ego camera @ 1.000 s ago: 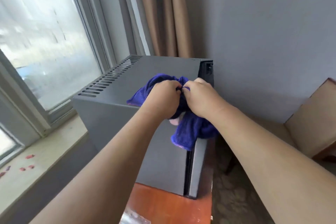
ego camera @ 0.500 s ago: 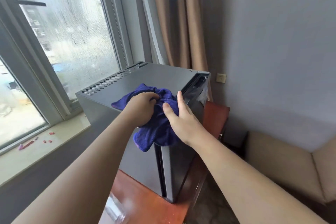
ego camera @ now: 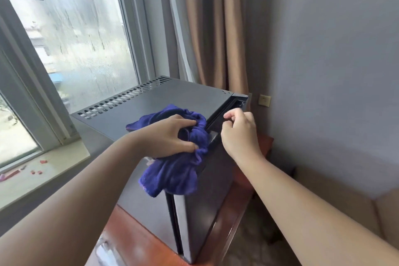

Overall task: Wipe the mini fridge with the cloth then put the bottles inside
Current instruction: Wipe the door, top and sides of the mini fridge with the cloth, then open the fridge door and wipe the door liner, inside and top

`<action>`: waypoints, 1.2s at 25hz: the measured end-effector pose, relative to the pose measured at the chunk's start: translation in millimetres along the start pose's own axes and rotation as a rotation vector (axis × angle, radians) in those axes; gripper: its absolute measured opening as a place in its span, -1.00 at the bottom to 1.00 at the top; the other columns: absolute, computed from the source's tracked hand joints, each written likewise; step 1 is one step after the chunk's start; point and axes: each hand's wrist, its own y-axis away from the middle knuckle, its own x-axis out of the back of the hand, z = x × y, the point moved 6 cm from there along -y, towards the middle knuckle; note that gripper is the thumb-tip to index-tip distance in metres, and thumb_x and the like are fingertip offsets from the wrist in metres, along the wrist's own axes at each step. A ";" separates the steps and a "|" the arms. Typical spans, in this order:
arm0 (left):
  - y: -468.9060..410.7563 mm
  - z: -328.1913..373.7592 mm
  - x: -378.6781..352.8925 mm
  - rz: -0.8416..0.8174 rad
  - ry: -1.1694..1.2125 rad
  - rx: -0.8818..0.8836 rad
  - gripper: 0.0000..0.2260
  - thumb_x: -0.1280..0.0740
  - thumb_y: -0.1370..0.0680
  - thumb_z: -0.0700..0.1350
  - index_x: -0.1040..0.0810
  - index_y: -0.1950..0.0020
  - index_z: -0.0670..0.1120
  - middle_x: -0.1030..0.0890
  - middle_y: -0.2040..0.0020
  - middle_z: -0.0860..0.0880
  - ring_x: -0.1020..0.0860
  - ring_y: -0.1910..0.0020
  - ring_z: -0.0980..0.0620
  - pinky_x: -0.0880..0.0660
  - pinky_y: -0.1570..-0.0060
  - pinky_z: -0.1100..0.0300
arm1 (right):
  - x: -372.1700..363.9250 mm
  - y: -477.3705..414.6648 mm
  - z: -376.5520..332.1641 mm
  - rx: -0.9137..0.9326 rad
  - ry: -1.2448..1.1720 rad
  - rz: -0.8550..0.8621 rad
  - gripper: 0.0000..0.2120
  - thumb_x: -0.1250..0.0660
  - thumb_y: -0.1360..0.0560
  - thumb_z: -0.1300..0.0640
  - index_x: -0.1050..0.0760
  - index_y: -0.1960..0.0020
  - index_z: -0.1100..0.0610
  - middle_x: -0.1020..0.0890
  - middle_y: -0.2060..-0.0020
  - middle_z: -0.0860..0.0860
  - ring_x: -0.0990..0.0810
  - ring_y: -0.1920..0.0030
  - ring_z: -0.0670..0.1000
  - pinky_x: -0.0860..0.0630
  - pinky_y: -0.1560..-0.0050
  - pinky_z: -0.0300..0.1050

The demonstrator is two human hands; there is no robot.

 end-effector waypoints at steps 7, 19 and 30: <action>-112.4 43.1 -1.7 -0.034 -0.155 -0.098 -0.59 -0.32 -0.57 0.10 -0.51 -0.41 0.03 -0.46 -0.36 -0.05 -0.45 -0.34 -0.09 -0.37 -0.29 0.06 | 8.8 -73.4 4.1 0.006 0.019 -0.028 -0.68 -0.12 -0.56 0.29 -0.58 -0.13 0.06 -0.52 -0.14 0.04 -0.50 -0.21 0.06 -0.29 -0.07 -0.27; -161.8 54.8 0.6 -0.053 -0.197 -0.092 -0.63 -0.36 -0.57 0.15 -0.56 -0.35 0.09 -0.61 -0.20 0.07 -0.54 -0.22 -0.02 -0.37 -0.16 0.17 | -0.5 34.4 -45.5 0.643 0.007 -0.508 -0.85 -0.30 -0.44 0.25 -0.64 0.14 0.12 -0.62 0.14 -0.03 -0.55 0.03 -0.04 -0.47 -0.09 -0.20; -47.4 39.7 -2.0 0.073 -0.057 0.118 -0.60 -0.35 -0.62 0.01 -0.48 -0.47 0.09 -0.62 -0.26 -0.05 -0.56 -0.17 -0.12 -0.48 -0.26 -0.03 | 0.1 63.3 -30.9 0.592 0.139 -0.617 -0.78 -0.20 -0.53 0.11 -0.49 0.24 0.15 -0.49 0.20 -0.05 -0.39 0.05 0.00 -0.44 -0.13 0.00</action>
